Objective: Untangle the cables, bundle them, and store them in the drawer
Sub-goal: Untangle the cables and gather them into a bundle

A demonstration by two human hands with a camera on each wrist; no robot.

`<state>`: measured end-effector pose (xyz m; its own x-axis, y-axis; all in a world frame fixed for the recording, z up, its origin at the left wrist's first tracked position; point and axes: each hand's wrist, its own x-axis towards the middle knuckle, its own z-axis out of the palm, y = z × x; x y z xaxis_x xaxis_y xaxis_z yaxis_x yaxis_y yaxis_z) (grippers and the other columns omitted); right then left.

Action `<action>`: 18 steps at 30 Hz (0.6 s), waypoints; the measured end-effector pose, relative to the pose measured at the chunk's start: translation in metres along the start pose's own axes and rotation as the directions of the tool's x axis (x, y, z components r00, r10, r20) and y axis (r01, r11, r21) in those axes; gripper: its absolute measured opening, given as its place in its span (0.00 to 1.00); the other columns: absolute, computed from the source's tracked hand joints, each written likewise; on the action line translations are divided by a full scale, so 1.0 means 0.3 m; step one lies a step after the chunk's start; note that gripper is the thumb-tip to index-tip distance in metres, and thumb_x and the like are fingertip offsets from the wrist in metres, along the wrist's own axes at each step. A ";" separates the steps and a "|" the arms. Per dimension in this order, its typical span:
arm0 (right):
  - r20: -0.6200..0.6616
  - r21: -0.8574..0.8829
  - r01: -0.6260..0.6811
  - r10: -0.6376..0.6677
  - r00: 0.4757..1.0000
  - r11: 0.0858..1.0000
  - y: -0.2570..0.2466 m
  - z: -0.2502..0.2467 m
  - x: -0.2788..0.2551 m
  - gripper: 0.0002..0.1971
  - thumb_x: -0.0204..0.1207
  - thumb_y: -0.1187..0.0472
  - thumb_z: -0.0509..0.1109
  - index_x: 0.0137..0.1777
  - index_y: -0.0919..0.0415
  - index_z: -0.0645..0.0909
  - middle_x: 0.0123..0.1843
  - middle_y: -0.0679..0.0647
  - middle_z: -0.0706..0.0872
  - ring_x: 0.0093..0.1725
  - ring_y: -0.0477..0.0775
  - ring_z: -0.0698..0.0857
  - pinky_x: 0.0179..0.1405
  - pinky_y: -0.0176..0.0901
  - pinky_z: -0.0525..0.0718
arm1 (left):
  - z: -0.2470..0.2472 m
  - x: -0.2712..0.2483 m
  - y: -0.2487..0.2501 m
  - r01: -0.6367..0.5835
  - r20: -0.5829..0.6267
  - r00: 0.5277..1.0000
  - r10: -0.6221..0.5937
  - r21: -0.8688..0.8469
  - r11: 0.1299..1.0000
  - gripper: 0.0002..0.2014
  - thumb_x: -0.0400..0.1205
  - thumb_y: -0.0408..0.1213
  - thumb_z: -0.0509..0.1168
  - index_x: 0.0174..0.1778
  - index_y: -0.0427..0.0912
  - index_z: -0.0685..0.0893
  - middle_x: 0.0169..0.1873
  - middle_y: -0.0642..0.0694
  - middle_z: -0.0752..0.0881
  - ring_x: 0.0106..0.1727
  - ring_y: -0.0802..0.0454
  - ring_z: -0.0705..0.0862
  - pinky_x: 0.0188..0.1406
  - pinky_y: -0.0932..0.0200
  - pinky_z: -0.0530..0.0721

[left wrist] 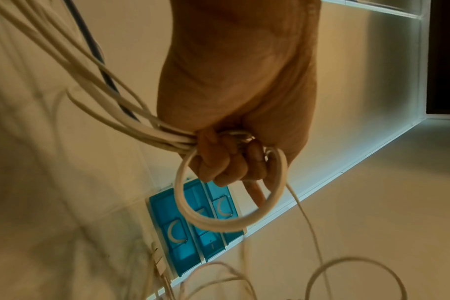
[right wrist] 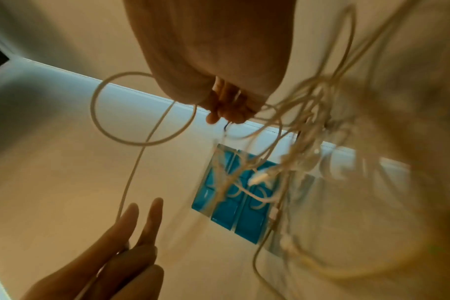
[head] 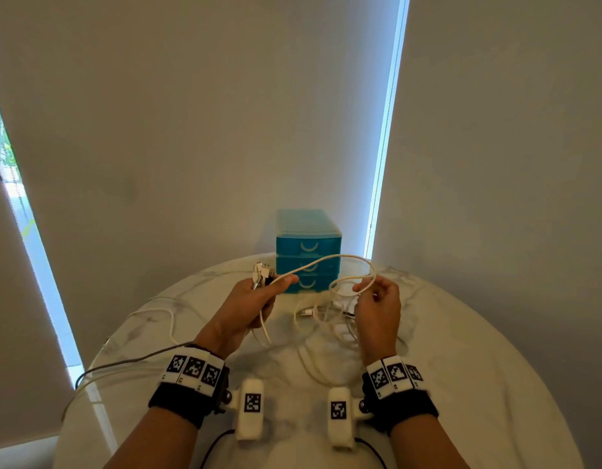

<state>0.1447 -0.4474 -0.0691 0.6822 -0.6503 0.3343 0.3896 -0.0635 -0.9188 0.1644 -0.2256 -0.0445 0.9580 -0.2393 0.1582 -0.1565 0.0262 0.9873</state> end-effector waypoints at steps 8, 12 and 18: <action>0.281 -0.160 -0.008 0.053 0.958 0.987 -0.032 0.040 -0.054 0.30 0.89 0.32 0.59 0.46 0.55 0.92 0.38 0.50 0.93 0.37 0.46 0.89 0.43 0.45 0.84 | -0.011 0.005 0.009 -0.058 -0.062 0.997 0.053 -0.093 0.994 0.15 0.86 0.56 0.72 0.59 0.52 0.96 0.28 0.49 0.66 0.29 0.53 0.62 0.29 0.54 0.57; 0.317 0.115 -0.004 -0.033 0.948 0.993 -0.111 0.059 -0.038 0.27 0.95 0.44 0.58 0.53 0.65 0.89 0.43 0.60 0.95 0.45 0.62 0.95 0.50 0.53 0.94 | 0.011 -0.006 0.019 -0.039 0.024 0.999 0.038 0.052 0.998 0.14 0.86 0.58 0.72 0.62 0.59 0.95 0.31 0.50 0.76 0.27 0.57 0.67 0.25 0.59 0.62; 0.481 0.394 -0.343 0.126 0.867 0.853 -0.146 0.042 -0.050 0.22 0.96 0.49 0.58 0.57 0.66 0.87 0.45 0.59 0.94 0.47 0.54 0.94 0.47 0.44 0.91 | 0.042 -0.025 0.029 0.003 0.112 0.994 -0.021 0.161 0.987 0.15 0.89 0.52 0.70 0.71 0.58 0.89 0.20 0.60 0.82 0.21 0.61 0.68 0.21 0.65 0.66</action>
<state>0.1252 -0.4253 -0.0312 0.9387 -0.2077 0.2750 0.3422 0.4668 -0.8155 0.1529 -0.2358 -0.0371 0.9282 -0.3467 0.1350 -0.1905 -0.1314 0.9729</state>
